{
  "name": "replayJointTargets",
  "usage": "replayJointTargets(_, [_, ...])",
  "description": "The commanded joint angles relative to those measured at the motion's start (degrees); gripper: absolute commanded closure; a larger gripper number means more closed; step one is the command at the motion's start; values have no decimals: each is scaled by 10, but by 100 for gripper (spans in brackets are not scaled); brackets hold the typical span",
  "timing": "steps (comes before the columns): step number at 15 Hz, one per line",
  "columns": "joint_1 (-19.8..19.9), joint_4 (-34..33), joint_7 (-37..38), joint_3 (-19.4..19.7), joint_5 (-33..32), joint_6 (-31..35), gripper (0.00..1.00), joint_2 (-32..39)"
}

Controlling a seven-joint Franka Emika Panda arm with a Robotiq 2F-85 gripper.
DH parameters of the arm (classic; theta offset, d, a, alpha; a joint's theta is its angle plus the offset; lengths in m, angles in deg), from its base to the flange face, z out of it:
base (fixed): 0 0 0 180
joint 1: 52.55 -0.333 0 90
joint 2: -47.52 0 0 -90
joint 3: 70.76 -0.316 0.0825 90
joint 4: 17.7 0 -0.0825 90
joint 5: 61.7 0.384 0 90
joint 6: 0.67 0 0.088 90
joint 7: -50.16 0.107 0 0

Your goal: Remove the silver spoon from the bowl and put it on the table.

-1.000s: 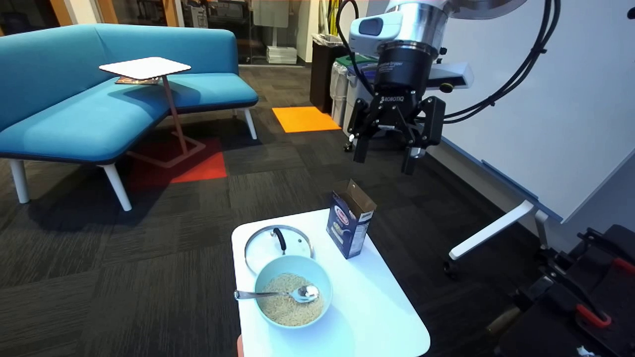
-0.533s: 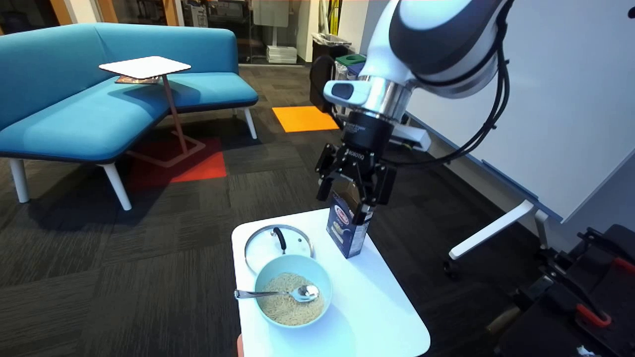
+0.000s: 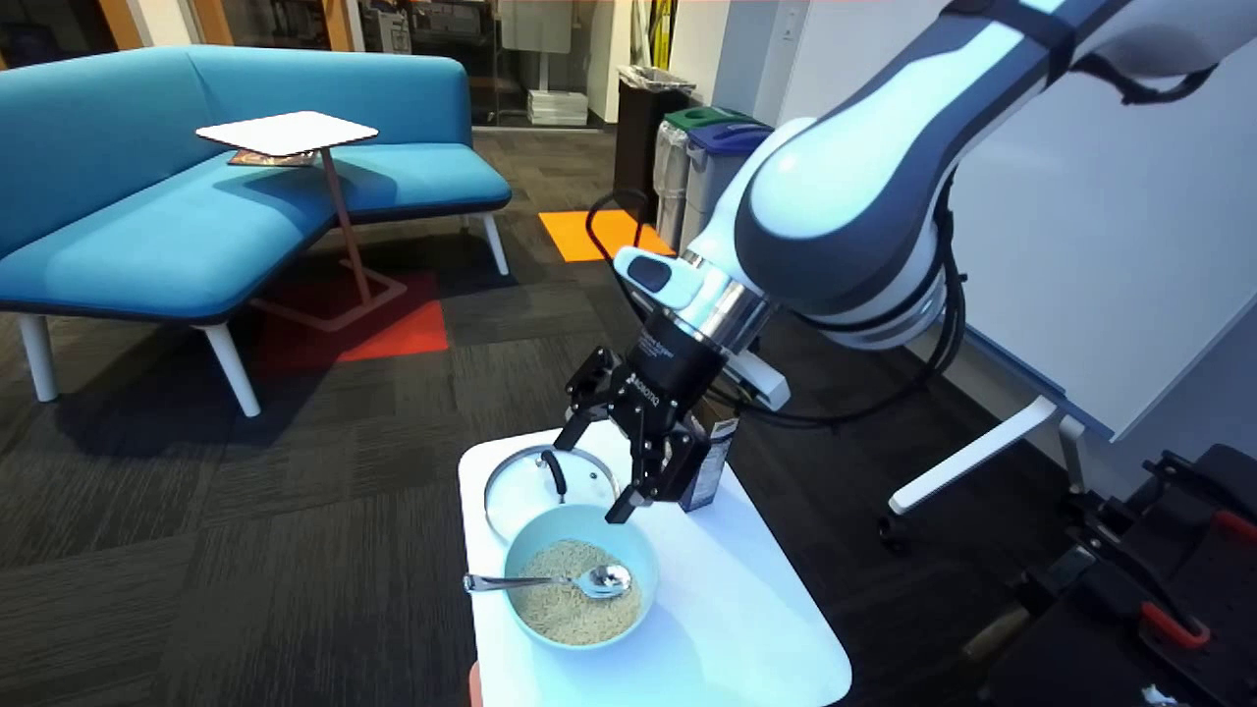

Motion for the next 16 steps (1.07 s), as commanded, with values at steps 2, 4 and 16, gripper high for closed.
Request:
replayJointTargets(2, [2, -10, 101, 1, -102, 11, 0, 46])
replayJointTargets(4, [-7, -21, 149, 10, -144, 0, 0, 60])
replayJointTargets(16, [-5, -88, 296, 1, -278, -57, 0, 121])
